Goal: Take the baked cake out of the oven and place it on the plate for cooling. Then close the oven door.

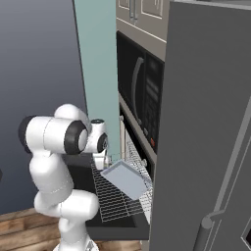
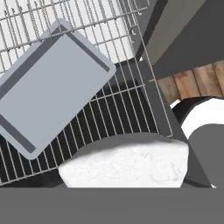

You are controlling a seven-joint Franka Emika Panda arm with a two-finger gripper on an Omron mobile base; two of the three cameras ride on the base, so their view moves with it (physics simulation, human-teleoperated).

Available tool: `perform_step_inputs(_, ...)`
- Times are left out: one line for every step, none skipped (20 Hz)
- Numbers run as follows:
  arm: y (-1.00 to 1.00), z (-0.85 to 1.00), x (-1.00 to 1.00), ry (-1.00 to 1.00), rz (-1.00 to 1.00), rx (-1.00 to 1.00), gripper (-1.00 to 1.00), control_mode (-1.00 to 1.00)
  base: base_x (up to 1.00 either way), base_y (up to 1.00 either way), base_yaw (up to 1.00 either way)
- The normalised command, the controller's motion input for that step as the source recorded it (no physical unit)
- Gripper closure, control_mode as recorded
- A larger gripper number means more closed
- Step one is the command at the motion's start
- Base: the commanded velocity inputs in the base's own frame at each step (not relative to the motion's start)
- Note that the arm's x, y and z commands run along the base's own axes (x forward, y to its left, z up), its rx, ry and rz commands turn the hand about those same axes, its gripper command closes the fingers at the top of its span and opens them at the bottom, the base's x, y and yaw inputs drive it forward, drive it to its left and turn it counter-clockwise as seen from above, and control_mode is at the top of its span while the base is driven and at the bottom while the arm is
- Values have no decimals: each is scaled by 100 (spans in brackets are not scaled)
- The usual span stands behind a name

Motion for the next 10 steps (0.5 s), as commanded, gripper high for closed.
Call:
perform_step_inputs(11, 100, -51, 11, 0, 0, 100, -100, 0, 0, 0)
perform_step_inputs(24, 100, -66, 10, 1, -2, 100, -100, 0, 0, 0)
perform_step_inputs(19, 100, -69, 13, 6, -1, 100, -100, 0, 0, 0)
perform_step_inputs(14, 100, -61, 15, 5, 0, 100, -100, 0, 0, 0)
perform_step_inputs(15, 100, -59, 15, 5, 0, 100, -100, 0, 0, 0)
perform_step_inputs(16, 100, -54, 14, 4, -1, 100, -100, 0, 0, 0)
perform_step_inputs(21, 100, -46, 13, 3, -4, 100, -100, 0, 0, 0)
perform_step_inputs(12, 100, -54, 13, 0, 0, 100, -100, 0, 0, 0)
perform_step_inputs(11, 100, -57, 9, 0, -3, 100, -100, 0, 0, 0)
perform_step_inputs(6, 100, -61, 6, 0, -3, 100, -100, 0, 0, 0)
